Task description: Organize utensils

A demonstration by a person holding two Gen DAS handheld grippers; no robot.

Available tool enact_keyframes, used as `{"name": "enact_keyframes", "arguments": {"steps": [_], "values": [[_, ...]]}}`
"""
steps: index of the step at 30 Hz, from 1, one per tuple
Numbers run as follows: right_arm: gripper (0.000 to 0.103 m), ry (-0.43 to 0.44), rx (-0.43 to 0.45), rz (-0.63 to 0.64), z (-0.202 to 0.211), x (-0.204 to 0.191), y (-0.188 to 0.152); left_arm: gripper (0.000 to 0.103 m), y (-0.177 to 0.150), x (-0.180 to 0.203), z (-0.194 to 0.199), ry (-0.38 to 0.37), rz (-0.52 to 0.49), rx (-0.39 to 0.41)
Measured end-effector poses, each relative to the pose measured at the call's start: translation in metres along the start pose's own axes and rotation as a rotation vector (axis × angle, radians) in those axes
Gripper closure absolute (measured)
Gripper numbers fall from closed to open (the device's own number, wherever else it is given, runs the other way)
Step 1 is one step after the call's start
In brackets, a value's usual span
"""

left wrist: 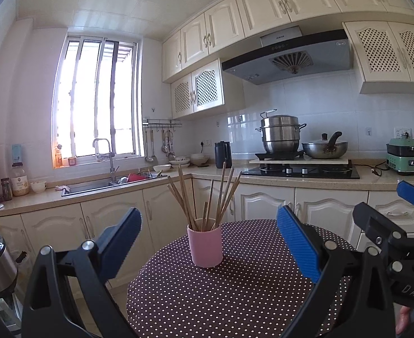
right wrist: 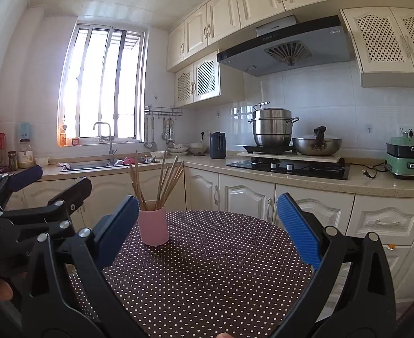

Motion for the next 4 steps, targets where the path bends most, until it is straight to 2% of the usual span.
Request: {"name": "enact_keyframes", "arguments": {"steps": [4], "values": [[0.006,0.011,-0.051,0.000,-0.028,0.000,-0.014,0.008,-0.017,-0.002,-0.033,0.010,0.011,-0.075]]}}
Point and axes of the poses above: each gripper's, at about its wrist camera, not at the fingertips, and z roughly against the way its jaws point, x to its right, y to its top, the point moved 10 cm from there along -z, roughly the way its jaws point, and after that the axes turned 7 degrees about z, right-handed, at the moved point
